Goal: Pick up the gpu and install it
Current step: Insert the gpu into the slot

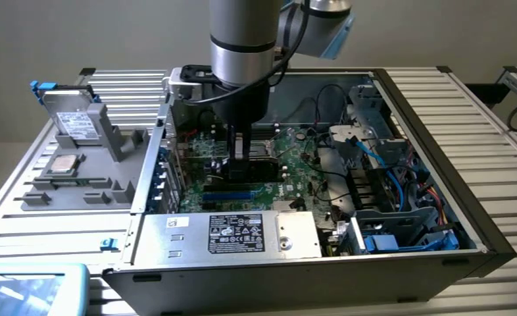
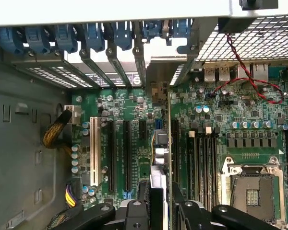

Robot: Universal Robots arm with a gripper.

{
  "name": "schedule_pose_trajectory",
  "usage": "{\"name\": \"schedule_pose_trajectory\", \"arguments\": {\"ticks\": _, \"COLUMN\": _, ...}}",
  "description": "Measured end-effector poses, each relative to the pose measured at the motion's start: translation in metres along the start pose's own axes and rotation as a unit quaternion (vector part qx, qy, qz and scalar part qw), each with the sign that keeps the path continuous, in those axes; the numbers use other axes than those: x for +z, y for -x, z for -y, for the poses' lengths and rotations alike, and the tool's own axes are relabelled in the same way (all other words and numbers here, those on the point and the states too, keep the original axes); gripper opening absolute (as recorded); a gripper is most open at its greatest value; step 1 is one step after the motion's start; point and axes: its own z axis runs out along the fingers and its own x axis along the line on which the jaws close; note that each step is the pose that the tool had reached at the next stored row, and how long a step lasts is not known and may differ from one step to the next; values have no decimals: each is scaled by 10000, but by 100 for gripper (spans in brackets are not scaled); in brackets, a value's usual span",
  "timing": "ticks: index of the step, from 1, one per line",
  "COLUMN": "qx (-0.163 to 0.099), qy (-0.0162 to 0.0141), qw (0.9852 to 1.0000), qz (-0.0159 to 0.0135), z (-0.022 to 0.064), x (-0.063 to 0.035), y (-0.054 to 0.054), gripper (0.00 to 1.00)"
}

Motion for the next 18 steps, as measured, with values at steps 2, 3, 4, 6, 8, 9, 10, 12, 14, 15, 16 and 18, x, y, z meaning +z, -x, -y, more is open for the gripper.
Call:
{"name": "schedule_pose_trajectory", "arguments": {"ticks": 2, "qx": 0, "qy": 3, "qw": 10000, "qz": 0, "z": 1, "x": 24, "y": -4, "gripper": 29}}
{"name": "schedule_pose_trajectory", "arguments": {"ticks": 3, "qx": 0, "qy": 5, "qw": 10000, "qz": -1, "z": 2, "x": 33, "y": -8, "gripper": 29}}
{"name": "schedule_pose_trajectory", "arguments": {"ticks": 4, "qx": -1, "qy": 8, "qw": 10000, "qz": -1, "z": 2, "x": 42, "y": -13, "gripper": 29}}
{"name": "schedule_pose_trajectory", "arguments": {"ticks": 6, "qx": 0, "qy": 12, "qw": 10000, "qz": 1, "z": 3, "x": 63, "y": -17, "gripper": 29}}
{"name": "schedule_pose_trajectory", "arguments": {"ticks": 8, "qx": 0, "qy": 15, "qw": 10000, "qz": 1, "z": 3, "x": 84, "y": -17, "gripper": 29}}
{"name": "schedule_pose_trajectory", "arguments": {"ticks": 9, "qx": -1, "qy": 15, "qw": 10000, "qz": 1, "z": 4, "x": 94, "y": -17, "gripper": 29}}
{"name": "schedule_pose_trajectory", "arguments": {"ticks": 10, "qx": -1, "qy": 16, "qw": 10000, "qz": 1, "z": 5, "x": 102, "y": -18, "gripper": 29}}
{"name": "schedule_pose_trajectory", "arguments": {"ticks": 12, "qx": -1, "qy": 19, "qw": 10000, "qz": 1, "z": 6, "x": 119, "y": -23, "gripper": 29}}
{"name": "schedule_pose_trajectory", "arguments": {"ticks": 14, "qx": -1, "qy": 23, "qw": 10000, "qz": 1, "z": 6, "x": 131, "y": -25, "gripper": 29}}
{"name": "schedule_pose_trajectory", "arguments": {"ticks": 15, "qx": -1, "qy": 25, "qw": 10000, "qz": 0, "z": 6, "x": 137, "y": -26, "gripper": 29}}
{"name": "schedule_pose_trajectory", "arguments": {"ticks": 16, "qx": -1, "qy": 27, "qw": 10000, "qz": 1, "z": 7, "x": 145, "y": -26, "gripper": 29}}
{"name": "schedule_pose_trajectory", "arguments": {"ticks": 18, "qx": -1, "qy": 33, "qw": 10000, "qz": 0, "z": 7, "x": 159, "y": -26, "gripper": 29}}
